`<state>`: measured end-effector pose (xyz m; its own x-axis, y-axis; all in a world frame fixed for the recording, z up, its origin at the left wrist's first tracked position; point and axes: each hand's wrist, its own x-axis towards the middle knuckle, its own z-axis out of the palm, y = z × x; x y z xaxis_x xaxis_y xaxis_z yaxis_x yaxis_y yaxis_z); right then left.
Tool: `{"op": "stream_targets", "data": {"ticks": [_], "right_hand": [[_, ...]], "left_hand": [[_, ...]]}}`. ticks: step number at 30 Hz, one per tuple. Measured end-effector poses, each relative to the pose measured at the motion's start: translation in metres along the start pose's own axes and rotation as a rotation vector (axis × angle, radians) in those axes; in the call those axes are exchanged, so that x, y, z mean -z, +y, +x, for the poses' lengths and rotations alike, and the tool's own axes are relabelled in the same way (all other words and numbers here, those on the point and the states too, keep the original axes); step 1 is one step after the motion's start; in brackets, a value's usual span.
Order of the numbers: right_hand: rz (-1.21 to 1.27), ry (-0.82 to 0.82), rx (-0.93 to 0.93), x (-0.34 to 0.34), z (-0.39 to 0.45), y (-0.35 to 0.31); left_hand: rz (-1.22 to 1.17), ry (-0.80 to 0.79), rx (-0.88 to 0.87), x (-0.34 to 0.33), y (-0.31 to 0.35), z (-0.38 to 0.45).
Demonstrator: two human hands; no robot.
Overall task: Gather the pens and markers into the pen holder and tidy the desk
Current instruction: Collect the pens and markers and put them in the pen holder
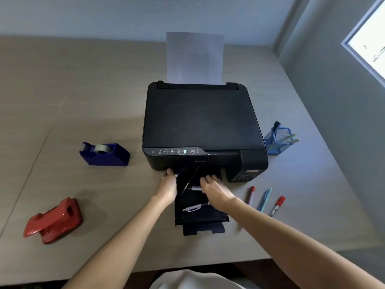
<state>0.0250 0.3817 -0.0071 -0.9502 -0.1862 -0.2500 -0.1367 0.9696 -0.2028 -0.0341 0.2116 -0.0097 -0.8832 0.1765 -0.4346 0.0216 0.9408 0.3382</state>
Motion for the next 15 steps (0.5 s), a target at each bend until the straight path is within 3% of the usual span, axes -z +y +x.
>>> {"op": "stream_targets", "data": {"ticks": [7, 15], "right_hand": [[0.159, 0.015, -0.043, 0.012, -0.036, 0.023], [0.0, -0.012, 0.075, -0.014, -0.046, 0.003]], "left_hand": [[-0.059, -0.023, -0.08, -0.005, 0.011, -0.001], [0.255, -0.084, -0.091, -0.013, 0.039, 0.018]]}}
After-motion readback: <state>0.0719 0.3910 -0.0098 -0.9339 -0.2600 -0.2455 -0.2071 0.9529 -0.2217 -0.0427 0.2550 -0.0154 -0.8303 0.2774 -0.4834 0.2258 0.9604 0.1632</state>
